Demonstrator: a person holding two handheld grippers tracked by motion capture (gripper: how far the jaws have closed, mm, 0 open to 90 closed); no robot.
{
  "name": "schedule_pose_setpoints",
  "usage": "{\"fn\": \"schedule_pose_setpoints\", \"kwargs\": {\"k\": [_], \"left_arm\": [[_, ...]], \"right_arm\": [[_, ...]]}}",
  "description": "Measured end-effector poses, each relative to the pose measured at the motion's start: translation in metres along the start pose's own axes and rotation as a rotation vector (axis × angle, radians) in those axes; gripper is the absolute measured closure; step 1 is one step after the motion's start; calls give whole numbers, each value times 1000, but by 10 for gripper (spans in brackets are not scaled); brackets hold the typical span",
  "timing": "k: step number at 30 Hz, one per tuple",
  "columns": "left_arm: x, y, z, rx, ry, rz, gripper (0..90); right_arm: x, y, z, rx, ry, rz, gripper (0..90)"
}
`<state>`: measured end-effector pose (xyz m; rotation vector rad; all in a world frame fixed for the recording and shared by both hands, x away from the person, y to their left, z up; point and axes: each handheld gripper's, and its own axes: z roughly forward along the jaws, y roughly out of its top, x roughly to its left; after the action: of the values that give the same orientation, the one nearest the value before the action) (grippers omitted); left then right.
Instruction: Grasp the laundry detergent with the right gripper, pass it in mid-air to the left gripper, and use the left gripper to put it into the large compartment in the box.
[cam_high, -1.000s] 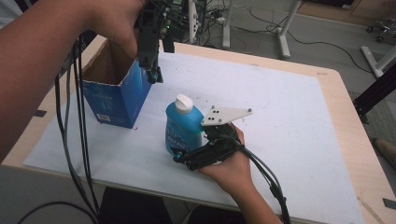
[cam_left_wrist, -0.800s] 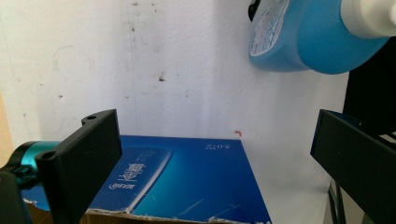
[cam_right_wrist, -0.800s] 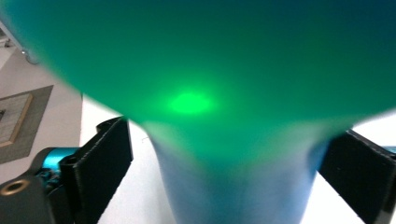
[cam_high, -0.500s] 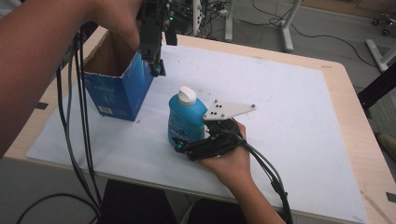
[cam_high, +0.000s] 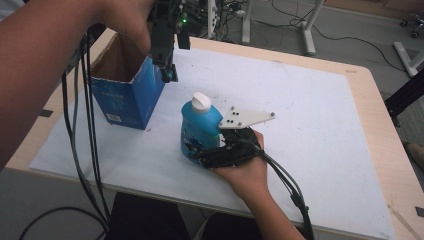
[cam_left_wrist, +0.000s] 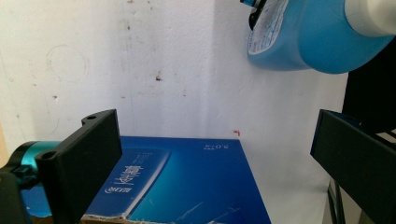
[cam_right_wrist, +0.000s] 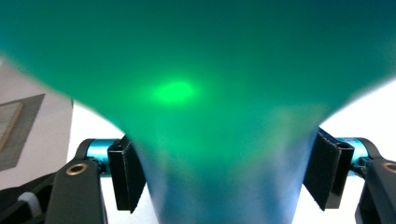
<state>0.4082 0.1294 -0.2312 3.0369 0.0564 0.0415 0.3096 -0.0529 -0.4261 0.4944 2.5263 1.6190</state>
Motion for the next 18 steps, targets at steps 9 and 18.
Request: {"fn": "schedule_pose_setpoints", "kwargs": {"k": [9, 18], "left_arm": [[1, -1, 1, -5, 1, -8, 18], [2, -1, 2, -2, -2, -11, 18]], "right_arm": [[0, -1, 0, 13, -4, -13, 306], [1, -1, 1, -3, -3, -17, 342]]}}
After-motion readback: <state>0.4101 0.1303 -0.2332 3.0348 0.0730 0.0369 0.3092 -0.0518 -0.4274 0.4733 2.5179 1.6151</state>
